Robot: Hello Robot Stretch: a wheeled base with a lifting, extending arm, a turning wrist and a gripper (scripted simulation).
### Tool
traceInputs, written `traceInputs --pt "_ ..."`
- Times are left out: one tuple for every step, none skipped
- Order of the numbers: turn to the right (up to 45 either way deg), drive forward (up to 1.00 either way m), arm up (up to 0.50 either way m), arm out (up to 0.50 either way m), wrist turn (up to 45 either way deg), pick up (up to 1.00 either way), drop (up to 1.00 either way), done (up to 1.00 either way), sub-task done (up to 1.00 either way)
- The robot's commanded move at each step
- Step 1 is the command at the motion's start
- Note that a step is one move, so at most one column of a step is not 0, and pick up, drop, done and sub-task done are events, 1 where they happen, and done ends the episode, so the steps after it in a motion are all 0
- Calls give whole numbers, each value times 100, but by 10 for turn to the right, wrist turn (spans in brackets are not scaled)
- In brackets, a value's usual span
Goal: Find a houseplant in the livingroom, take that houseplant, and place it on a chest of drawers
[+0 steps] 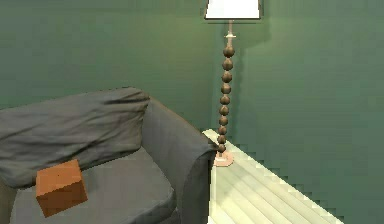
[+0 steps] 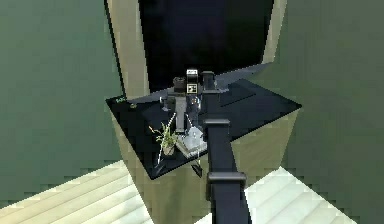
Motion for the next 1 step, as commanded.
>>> traceInputs --pt "0 0 0 0 450 0 0 0 0"
